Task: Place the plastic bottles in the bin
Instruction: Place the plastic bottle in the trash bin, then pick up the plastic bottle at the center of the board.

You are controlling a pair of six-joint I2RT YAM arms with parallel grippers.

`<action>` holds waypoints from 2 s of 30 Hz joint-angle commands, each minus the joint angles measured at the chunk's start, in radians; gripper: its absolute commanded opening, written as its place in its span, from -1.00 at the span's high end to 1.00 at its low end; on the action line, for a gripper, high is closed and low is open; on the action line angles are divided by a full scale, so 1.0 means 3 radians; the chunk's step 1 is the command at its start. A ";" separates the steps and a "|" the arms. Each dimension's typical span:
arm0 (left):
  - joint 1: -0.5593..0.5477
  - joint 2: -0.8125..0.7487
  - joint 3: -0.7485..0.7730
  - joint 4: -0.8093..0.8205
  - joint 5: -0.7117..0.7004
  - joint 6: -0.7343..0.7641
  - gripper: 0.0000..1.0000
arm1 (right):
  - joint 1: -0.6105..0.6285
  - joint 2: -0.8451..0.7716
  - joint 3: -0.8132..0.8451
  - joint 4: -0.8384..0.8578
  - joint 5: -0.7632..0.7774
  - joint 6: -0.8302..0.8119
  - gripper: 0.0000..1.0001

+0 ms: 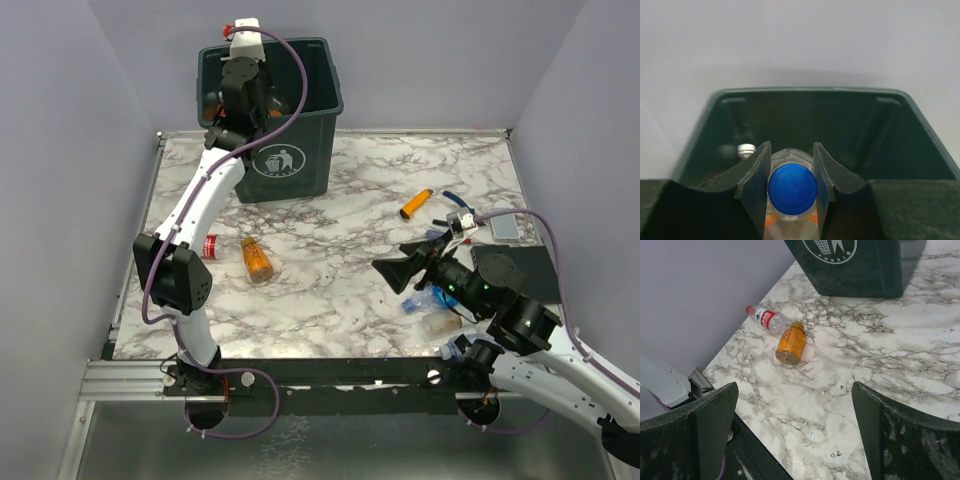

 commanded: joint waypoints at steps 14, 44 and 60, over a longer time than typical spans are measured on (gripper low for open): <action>0.0000 0.0109 0.0068 0.0302 0.0586 -0.0378 -0.35 | 0.0010 -0.0063 -0.0007 -0.0087 0.0142 -0.0061 -0.98; -0.0210 -0.2810 -0.2421 -0.0310 0.0754 -0.0605 -0.98 | 0.0006 0.0584 0.0279 -0.0199 0.0032 -0.0480 -0.99; -0.0258 -0.3777 -0.4104 -0.1650 0.0493 -0.3008 -0.98 | 0.0005 0.1954 0.0234 0.0649 -0.0400 0.0149 -0.93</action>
